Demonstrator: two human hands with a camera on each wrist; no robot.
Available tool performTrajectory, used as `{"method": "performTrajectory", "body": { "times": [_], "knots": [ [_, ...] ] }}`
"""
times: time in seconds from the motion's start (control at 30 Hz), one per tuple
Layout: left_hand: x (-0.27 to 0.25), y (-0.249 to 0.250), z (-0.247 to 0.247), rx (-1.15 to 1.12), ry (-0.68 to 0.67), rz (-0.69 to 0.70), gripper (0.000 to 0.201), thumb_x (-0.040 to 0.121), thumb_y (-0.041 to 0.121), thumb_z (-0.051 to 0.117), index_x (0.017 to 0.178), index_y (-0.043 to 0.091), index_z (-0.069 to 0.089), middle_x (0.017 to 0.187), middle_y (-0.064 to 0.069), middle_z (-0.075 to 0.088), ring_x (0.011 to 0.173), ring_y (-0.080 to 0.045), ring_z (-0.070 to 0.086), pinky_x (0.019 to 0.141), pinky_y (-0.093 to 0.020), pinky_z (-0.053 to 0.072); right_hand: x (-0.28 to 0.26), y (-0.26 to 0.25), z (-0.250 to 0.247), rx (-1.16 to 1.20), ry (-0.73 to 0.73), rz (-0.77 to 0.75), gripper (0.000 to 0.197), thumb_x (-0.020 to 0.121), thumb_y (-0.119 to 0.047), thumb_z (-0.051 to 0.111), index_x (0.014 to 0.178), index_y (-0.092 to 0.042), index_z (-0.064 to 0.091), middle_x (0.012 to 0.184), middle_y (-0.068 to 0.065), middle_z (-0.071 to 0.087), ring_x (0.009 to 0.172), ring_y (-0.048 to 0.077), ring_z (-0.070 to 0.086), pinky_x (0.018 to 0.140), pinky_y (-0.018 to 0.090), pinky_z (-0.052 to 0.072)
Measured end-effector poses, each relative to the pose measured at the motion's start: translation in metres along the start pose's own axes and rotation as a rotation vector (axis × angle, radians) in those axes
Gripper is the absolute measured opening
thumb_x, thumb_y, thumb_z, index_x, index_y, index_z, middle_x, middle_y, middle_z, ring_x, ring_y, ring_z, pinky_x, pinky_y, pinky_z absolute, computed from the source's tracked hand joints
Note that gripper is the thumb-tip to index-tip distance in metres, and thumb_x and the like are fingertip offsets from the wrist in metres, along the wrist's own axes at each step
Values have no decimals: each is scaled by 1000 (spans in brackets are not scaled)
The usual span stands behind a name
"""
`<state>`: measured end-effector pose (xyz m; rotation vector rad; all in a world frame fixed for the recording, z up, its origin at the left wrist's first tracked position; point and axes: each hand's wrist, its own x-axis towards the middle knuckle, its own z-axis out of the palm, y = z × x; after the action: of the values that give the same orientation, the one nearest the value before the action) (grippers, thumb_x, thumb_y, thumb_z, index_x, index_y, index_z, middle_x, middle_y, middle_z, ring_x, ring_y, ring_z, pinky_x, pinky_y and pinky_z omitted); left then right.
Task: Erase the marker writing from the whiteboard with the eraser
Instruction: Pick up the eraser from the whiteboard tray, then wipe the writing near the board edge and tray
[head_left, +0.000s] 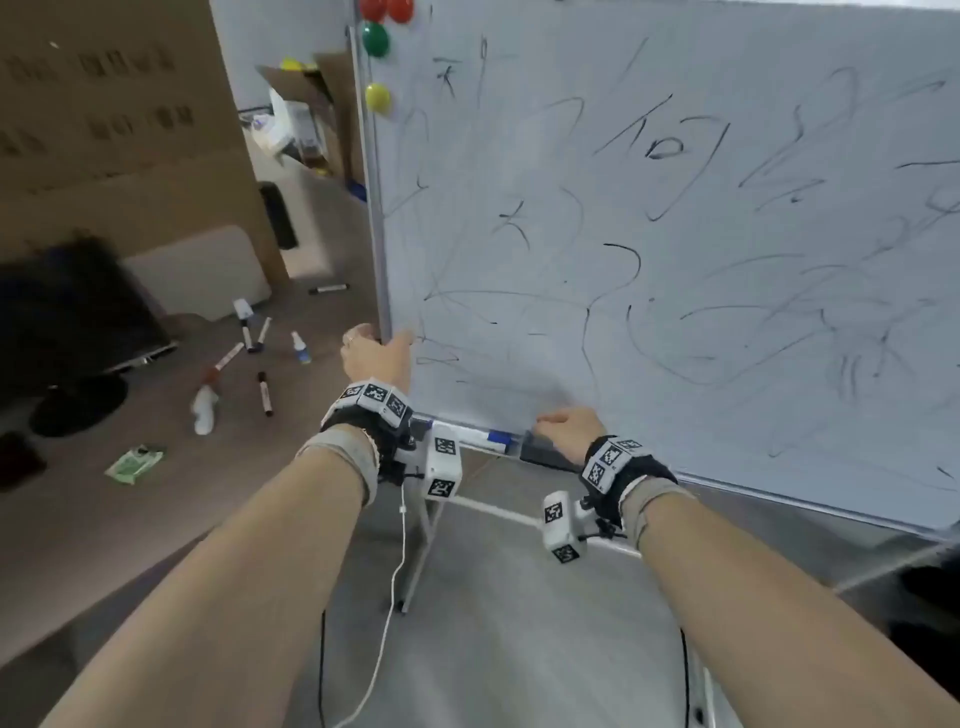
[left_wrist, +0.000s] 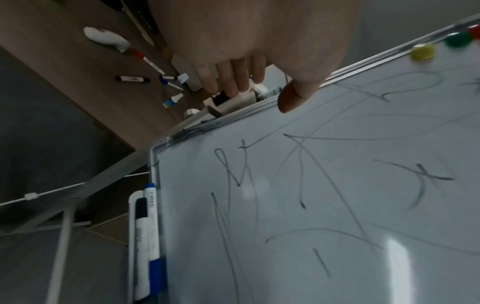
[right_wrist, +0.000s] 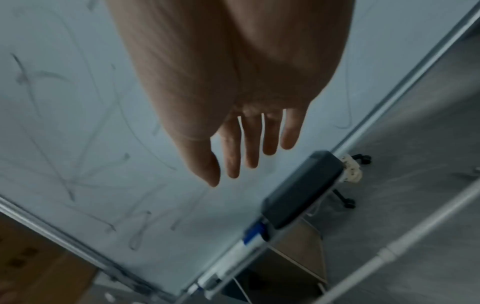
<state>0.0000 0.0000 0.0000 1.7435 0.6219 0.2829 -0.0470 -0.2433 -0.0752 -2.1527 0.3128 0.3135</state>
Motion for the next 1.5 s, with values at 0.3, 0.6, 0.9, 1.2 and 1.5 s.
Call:
{"method": "performTrajectory", "body": {
  "times": [0.3, 0.6, 0.9, 1.2, 1.5],
  "knots": [
    [55, -37, 12, 145, -73, -18, 66, 86, 30, 59, 146, 11, 38, 149, -11, 41, 138, -29, 37, 113, -40, 32, 28, 49, 49, -779, 125, 15, 22, 93, -22, 61, 115, -23, 64, 125, 4, 58, 117, 29, 48, 100, 35, 43],
    [88, -3, 11, -25, -276, -21, 49, 96, 34, 36, 143, 20, 44, 138, -3, 53, 128, -23, 47, 108, -31, 32, 24, 34, 40, -816, 185, 13, 51, 78, -28, 78, 121, -21, 52, 119, 1, 57, 112, 24, 57, 90, 32, 43],
    [112, 104, -16, -13, -397, 180, 47, 96, 37, 28, 113, 11, 62, 127, -18, 61, 121, -35, 55, 106, -40, 40, 3, -169, -30, -330, 470, -531, 51, 70, -30, 81, 117, -24, 62, 113, -8, 56, 109, 14, 52, 92, 31, 47],
    [137, 157, -24, -351, -621, -18, 70, 87, 64, 44, 131, 10, 58, 131, -9, 62, 120, -29, 57, 106, -41, 42, -1, -306, -80, -279, 990, -844, 54, 77, -26, 80, 128, -18, 62, 117, 4, 55, 109, 24, 50, 95, 38, 47],
    [143, 166, -17, -195, -526, 147, 73, 90, 64, 31, 137, 12, 51, 136, -8, 57, 123, -31, 54, 111, -48, 40, 18, -312, -76, -455, 899, -928, 55, 72, -27, 87, 120, -15, 63, 114, 2, 56, 105, 24, 49, 90, 40, 47]
  ]
}}
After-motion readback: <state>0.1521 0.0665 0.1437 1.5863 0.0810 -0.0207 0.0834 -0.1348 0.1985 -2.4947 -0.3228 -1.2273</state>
